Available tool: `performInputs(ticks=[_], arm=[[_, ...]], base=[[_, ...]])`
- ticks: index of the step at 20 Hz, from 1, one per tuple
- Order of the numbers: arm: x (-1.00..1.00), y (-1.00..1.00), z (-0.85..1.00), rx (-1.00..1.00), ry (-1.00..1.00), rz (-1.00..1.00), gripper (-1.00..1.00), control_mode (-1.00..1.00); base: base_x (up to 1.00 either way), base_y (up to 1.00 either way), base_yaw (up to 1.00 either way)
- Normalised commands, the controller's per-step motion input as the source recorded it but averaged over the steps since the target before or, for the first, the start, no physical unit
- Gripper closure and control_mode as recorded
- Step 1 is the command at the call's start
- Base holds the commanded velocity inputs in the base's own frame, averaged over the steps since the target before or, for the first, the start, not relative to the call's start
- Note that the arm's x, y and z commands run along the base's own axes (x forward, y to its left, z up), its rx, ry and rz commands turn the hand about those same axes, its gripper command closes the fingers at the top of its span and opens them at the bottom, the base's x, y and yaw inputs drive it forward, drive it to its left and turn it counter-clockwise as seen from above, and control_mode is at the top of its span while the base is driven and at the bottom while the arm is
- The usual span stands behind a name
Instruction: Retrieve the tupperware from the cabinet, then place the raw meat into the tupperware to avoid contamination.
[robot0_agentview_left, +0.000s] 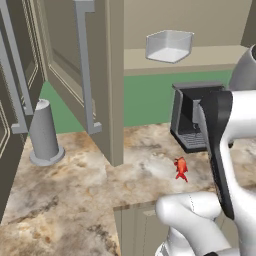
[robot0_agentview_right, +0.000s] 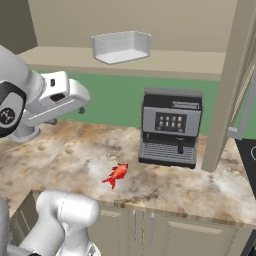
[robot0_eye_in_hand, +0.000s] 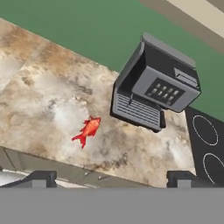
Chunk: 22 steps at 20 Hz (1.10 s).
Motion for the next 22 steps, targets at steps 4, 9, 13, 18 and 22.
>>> performInputs(ticks=[4, 9, 13, 18, 22], arm=[[0.39, 0.23, 0.43, -0.09, -0.06, 0.0, -1.0, -1.0], [0.33, 0.25, 0.44, -0.15, 0.0, 0.0, -1.0, -1.0], [0.3, 0.15, 0.51, -0.17, 0.0, 0.0, -1.0, -1.0], [0.41, 0.08, 0.35, -0.11, 0.0, 0.01, -1.0, -1.0], [0.47, 0.05, 0.24, -0.09, 0.01, 0.0, -1.0, -1.0]], base=[[0.0, 0.0, 0.0], [0.0, 0.0, 0.0], [0.0, 0.0, 0.0], [0.0, 0.0, 0.0], [0.0, 0.0, 0.0]])
